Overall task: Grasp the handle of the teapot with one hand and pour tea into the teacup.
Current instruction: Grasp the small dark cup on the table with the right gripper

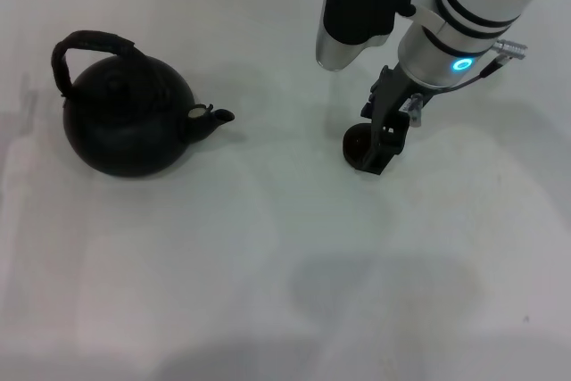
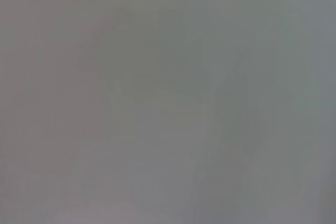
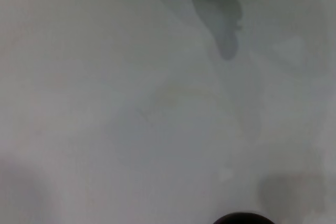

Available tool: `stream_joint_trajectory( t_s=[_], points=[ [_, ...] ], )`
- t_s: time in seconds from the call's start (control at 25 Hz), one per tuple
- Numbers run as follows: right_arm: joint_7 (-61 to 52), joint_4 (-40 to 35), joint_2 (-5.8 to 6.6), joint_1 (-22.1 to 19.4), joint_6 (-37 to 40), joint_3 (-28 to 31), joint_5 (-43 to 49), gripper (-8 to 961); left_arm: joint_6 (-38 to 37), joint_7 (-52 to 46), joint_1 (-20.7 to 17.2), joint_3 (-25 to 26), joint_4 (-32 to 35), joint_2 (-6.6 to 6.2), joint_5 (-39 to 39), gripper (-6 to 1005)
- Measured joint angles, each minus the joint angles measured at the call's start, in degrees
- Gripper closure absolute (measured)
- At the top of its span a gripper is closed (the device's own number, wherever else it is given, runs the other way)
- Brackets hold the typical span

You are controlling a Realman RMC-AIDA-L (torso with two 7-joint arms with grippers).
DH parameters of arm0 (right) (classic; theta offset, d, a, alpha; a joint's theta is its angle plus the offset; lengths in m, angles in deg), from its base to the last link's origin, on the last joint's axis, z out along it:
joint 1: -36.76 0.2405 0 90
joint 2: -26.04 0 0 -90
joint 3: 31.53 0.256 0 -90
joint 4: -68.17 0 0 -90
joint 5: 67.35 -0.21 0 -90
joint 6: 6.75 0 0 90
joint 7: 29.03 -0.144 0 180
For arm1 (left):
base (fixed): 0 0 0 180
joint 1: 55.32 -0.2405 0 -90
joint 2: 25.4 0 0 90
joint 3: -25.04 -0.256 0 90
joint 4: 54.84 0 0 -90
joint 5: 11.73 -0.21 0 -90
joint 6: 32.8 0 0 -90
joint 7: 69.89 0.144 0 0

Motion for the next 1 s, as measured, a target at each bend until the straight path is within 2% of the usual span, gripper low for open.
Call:
stream_joint_trajectory(
  t_s=[1.0],
  points=[
    [0.0,0.8,0.0,-0.5,-1.1,-0.7,-0.3,114,-0.3,0.0,0.3,0.0,0.0,0.0,-0.1,361]
  ],
)
